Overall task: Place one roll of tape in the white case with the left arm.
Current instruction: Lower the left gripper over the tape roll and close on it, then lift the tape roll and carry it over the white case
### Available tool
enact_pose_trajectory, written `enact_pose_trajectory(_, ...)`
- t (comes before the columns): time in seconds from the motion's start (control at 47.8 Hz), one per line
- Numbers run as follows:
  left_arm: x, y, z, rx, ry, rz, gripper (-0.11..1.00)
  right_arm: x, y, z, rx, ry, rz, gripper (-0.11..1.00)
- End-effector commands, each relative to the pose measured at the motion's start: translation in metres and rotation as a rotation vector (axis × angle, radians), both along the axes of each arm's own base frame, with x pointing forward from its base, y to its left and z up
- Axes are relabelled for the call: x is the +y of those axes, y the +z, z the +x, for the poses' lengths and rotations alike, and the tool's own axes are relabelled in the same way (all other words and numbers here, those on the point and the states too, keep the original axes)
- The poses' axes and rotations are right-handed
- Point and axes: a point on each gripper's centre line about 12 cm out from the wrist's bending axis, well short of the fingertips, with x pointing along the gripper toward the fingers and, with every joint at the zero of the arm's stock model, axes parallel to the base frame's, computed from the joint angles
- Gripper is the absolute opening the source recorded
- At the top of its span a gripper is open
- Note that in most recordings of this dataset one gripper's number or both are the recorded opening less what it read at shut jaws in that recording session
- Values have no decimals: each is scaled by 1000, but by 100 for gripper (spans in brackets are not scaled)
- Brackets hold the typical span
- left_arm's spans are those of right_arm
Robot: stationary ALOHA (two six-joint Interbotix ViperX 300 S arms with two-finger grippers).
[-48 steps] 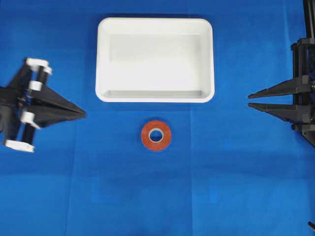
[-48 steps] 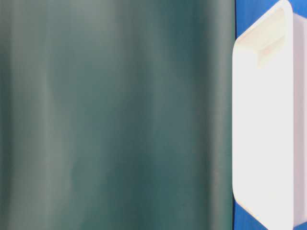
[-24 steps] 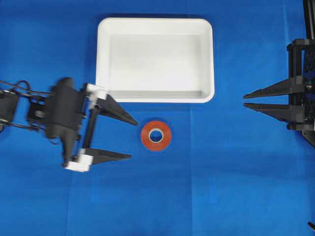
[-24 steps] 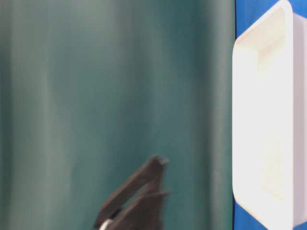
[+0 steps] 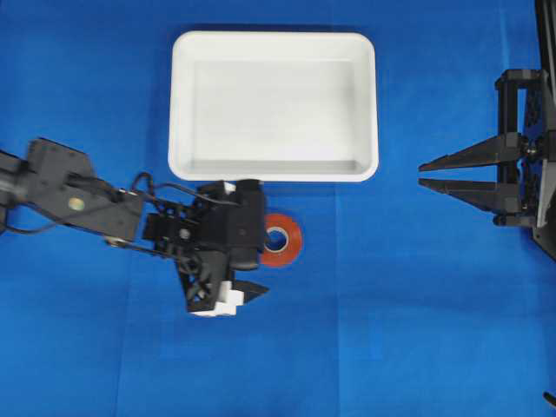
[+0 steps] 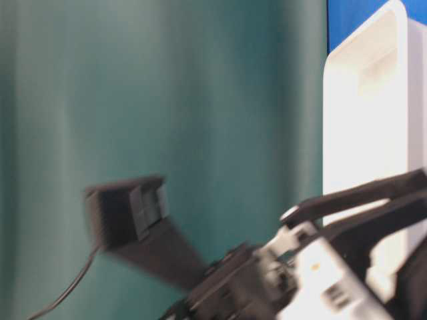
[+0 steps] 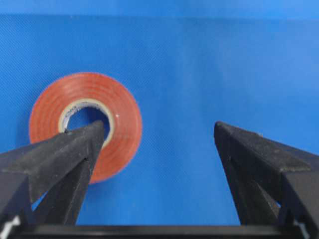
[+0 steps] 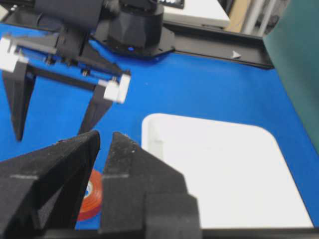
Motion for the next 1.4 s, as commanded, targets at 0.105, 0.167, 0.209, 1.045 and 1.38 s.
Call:
enact_pose_trajectory(0.105,4,-14,21,36,15,10,88,-1,-1,2,5,-3,-1,-9)
enact_pose_trajectory(0.167,5,-23,25,64,18,15,88,-1,-2,2,6,-3,-1,-9)
enact_pose_trajectory(0.209,6,-29,28,84,21,19,88,-1,-3,2,9,-3,-1,-9)
enact_pose_trajectory(1.045,6,51,25,115,-15,76,25,-1,-7,2,23,-3,3,-9)
enact_pose_trajectory(1.38,73,83,23,65,25,181,25,-1,-10,4,34,-3,5,-9)
